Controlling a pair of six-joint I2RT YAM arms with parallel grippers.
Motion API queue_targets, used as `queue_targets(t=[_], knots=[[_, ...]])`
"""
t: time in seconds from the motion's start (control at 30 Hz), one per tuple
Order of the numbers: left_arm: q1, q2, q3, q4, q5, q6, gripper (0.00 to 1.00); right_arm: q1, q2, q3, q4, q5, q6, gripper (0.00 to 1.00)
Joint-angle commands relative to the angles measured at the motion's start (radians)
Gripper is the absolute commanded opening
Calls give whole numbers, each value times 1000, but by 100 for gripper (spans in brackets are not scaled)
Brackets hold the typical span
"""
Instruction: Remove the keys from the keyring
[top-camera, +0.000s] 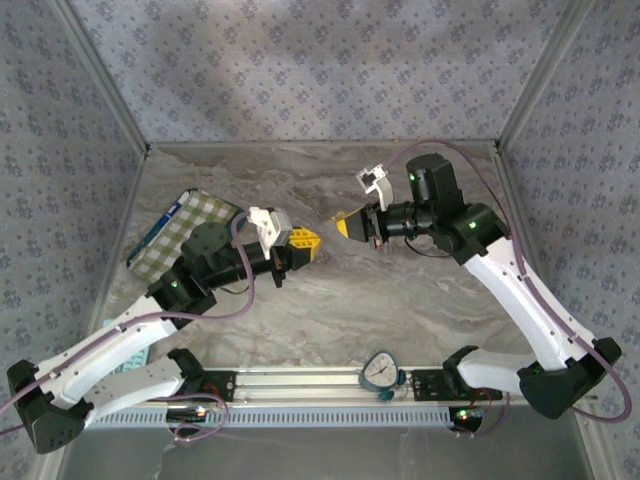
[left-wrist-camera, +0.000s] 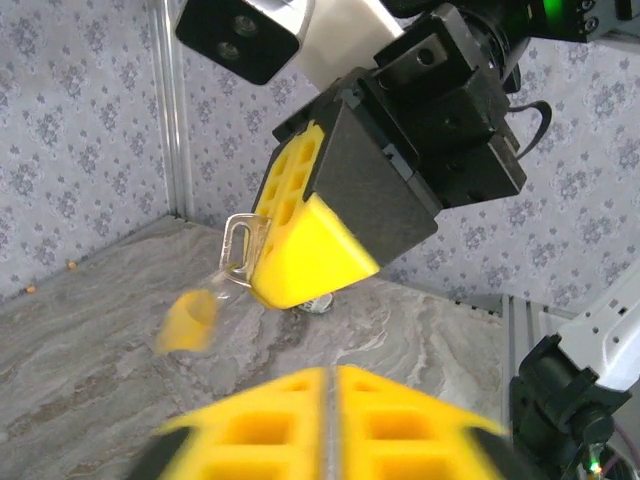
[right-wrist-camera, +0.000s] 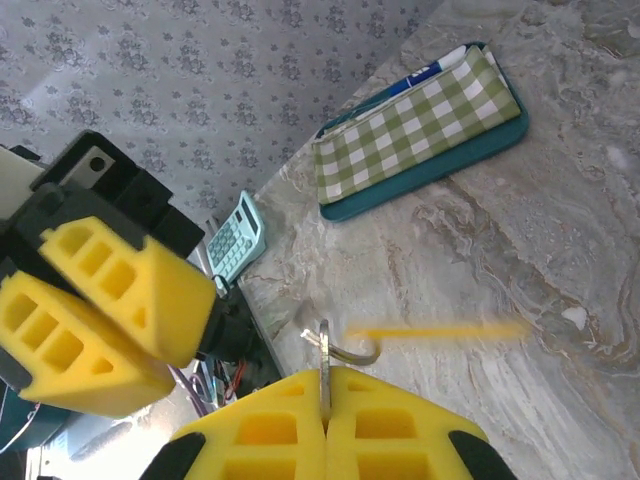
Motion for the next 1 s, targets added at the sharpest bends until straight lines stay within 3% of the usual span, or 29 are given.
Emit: queue_targets(t=[0.0,0.07,0.37,0.97], knots=[[-5,-22,-42,19,-24,-1,24,13,13,49,-22,16,-36,0],[-6,-38,-65,33,-47,-9,33,14,18,61,-40,22,-60,0],[-6,-40,-42,33,-51,7,43,41,11,61,-56,21,-116,0],[-6,43,55,50,28,24,45,89,-9,52,-67,36,-154,0]])
